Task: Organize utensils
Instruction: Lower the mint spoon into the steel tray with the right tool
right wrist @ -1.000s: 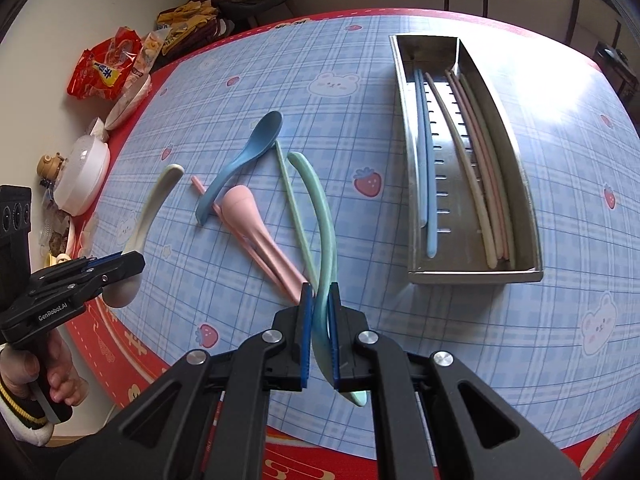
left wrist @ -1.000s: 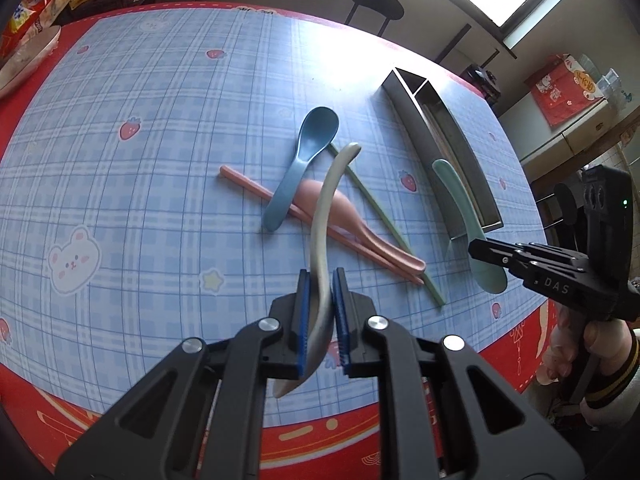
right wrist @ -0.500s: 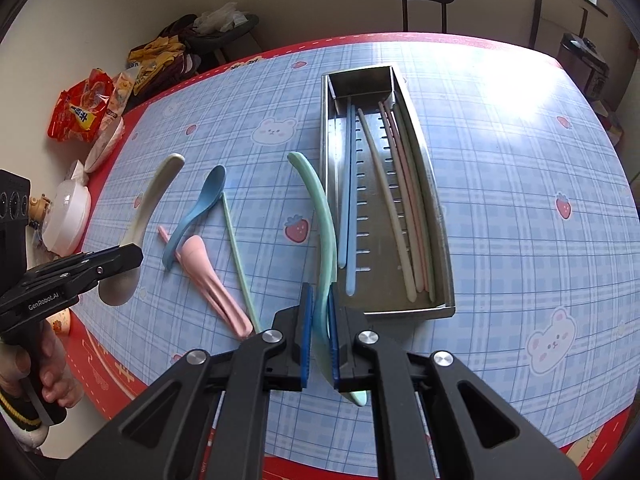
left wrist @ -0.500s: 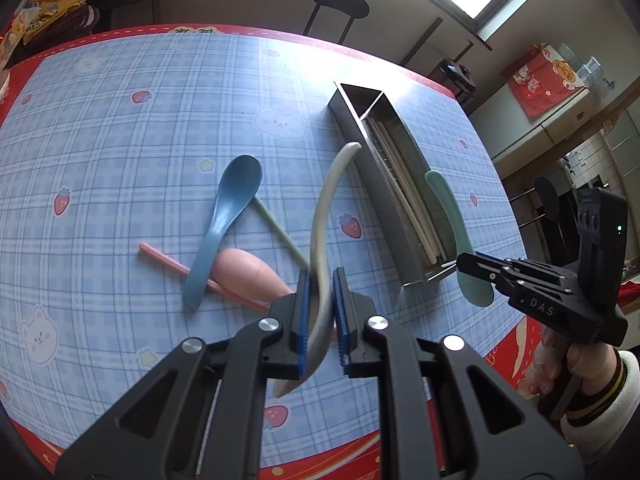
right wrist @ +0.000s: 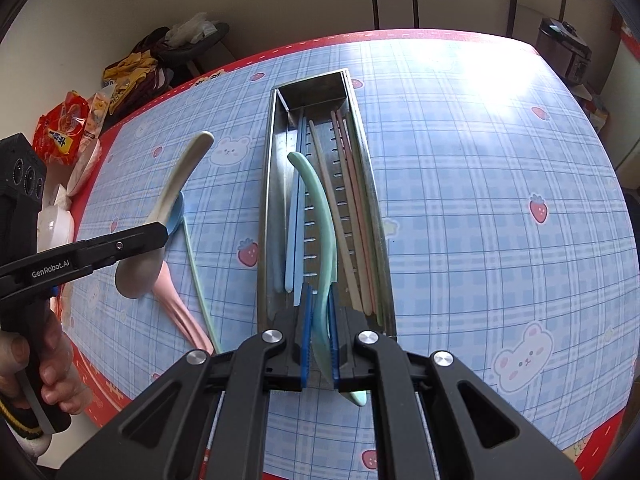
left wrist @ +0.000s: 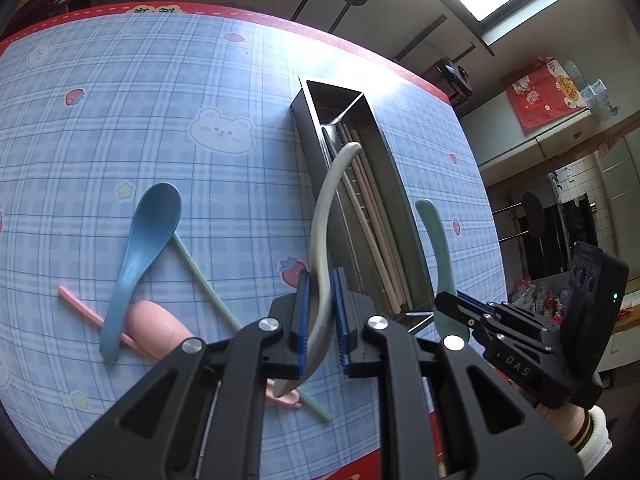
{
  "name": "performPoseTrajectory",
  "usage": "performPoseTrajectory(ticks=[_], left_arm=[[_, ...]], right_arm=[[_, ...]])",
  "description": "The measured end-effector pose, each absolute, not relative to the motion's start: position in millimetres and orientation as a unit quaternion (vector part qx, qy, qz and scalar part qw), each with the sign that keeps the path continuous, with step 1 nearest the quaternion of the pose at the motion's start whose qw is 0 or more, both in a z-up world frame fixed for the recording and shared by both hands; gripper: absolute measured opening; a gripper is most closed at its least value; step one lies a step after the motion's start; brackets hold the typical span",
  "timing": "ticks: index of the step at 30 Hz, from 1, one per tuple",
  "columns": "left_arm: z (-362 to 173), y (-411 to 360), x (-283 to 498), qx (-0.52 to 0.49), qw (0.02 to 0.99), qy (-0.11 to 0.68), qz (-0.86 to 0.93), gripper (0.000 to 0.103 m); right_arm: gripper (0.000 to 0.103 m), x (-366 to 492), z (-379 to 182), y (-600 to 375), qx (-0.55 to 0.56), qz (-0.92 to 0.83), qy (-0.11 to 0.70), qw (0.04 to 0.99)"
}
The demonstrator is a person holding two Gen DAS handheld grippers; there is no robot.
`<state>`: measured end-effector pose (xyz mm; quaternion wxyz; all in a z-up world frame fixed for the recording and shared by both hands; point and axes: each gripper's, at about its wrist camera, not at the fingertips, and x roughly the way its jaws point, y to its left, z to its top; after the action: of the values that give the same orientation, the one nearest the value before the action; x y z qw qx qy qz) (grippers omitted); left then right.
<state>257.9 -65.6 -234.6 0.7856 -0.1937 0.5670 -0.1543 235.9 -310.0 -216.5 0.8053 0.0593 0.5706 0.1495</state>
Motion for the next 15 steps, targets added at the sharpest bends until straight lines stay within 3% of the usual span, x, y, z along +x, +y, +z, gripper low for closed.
performPoseTrajectory(ticks=[15], left_arm=[[-255,-117,354,-0.258,0.756,0.584,-0.147,0.015]], right_arm=[[0.008,279,-236,-305,0.048,0.146,0.588,0.794]])
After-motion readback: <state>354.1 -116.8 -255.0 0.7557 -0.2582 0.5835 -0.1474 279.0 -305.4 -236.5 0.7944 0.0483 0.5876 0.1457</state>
